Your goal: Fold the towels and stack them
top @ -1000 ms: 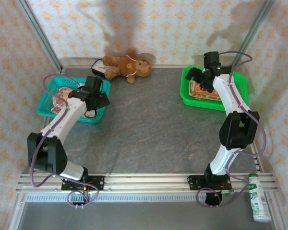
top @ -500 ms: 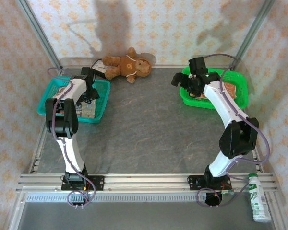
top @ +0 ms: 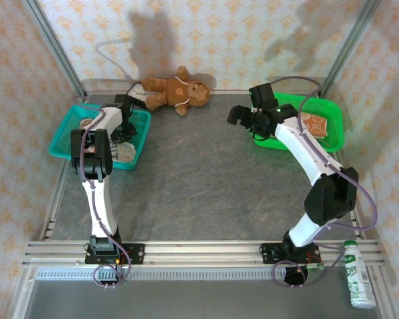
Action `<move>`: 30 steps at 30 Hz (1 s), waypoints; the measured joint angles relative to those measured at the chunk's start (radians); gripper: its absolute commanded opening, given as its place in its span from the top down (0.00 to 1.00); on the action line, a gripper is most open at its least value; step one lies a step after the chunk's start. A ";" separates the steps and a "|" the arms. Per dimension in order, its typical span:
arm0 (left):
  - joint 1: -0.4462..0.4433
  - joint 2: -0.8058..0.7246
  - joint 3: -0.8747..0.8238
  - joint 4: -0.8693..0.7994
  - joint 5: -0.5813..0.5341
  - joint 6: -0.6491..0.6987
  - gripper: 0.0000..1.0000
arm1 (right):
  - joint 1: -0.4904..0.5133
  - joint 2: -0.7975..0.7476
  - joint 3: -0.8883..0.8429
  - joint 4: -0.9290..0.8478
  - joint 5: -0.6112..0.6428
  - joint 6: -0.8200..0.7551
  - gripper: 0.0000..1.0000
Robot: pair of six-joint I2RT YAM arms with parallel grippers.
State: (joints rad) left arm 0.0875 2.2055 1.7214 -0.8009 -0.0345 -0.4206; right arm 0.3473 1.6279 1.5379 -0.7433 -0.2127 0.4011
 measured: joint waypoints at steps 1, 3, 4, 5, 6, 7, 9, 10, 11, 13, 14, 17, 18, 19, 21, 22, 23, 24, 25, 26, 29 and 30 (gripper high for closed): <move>0.003 -0.005 0.000 -0.001 0.000 -0.001 1.00 | 0.000 -0.003 -0.004 0.000 0.001 0.001 0.01; 0.007 -0.024 -0.001 -0.009 0.000 -0.001 1.00 | 0.000 -0.008 -0.011 0.000 0.003 0.005 0.01; 0.008 -0.038 -0.001 -0.016 0.000 -0.001 1.00 | 0.000 -0.009 -0.013 0.000 0.004 0.007 0.01; 0.011 -0.063 -0.001 -0.024 0.000 -0.005 1.00 | 0.000 -0.010 -0.014 0.000 0.005 0.008 0.01; 0.012 -0.093 -0.001 -0.031 0.000 -0.008 1.00 | 0.000 -0.011 -0.014 0.001 0.004 0.009 0.01; 0.012 -0.125 0.000 -0.039 0.001 -0.012 1.00 | 0.001 -0.012 -0.014 0.001 0.004 0.011 0.01; 0.013 -0.217 0.003 -0.057 0.005 -0.023 1.00 | 0.002 -0.014 -0.014 0.002 0.004 0.015 0.01; 0.013 -0.261 0.010 -0.065 0.009 -0.026 1.00 | 0.003 -0.016 -0.014 0.002 0.004 0.018 0.01; 0.013 -0.316 0.022 -0.074 0.016 -0.028 1.00 | 0.004 -0.018 -0.014 0.003 0.004 0.019 0.01; 0.010 -0.409 0.047 -0.080 0.034 -0.032 1.00 | 0.004 -0.024 -0.014 0.004 0.005 0.023 0.01; 0.008 -0.452 0.063 -0.082 0.040 -0.034 1.00 | 0.006 -0.029 -0.015 0.005 0.005 0.026 0.01; -0.025 -0.558 0.108 -0.095 0.060 -0.034 1.00 | 0.006 -0.054 -0.028 0.011 0.013 0.030 0.01; -0.047 -0.584 0.123 -0.103 0.065 -0.034 1.00 | 0.006 -0.064 -0.033 0.011 0.018 0.032 0.01; -0.071 -0.603 0.136 -0.111 0.072 -0.034 1.00 | 0.006 -0.073 -0.037 0.011 0.023 0.034 0.01; -0.141 -0.638 0.158 -0.127 0.089 -0.035 1.00 | 0.006 -0.103 -0.053 0.014 0.037 0.038 0.01; -0.173 -0.648 0.164 -0.135 0.099 -0.037 1.00 | 0.006 -0.117 -0.062 0.016 0.042 0.042 0.01; -0.210 -0.658 0.167 -0.140 0.106 -0.042 1.00 | 0.006 -0.137 -0.076 0.020 0.049 0.045 0.01; -0.249 -0.666 0.167 -0.144 0.108 -0.047 1.00 | 0.006 -0.156 -0.090 0.021 0.057 0.046 0.01; -0.283 -0.672 0.167 -0.150 0.109 -0.051 1.00 | 0.006 -0.175 -0.104 0.023 0.063 0.048 0.01; -0.324 -0.677 0.167 -0.155 0.111 -0.056 1.00 | 0.006 -0.195 -0.118 0.023 0.070 0.050 0.01; -0.430 -0.692 0.146 -0.153 0.124 -0.088 1.00 | 0.006 -0.249 -0.154 0.026 0.092 0.052 0.01; -0.463 -0.695 0.137 -0.152 0.128 -0.101 1.00 | 0.006 -0.264 -0.164 0.026 0.098 0.052 0.01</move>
State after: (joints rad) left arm -0.3759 1.5101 1.8580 -0.9531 0.0937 -0.5220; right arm 0.3531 1.3636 1.3739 -0.7177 -0.1150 0.4530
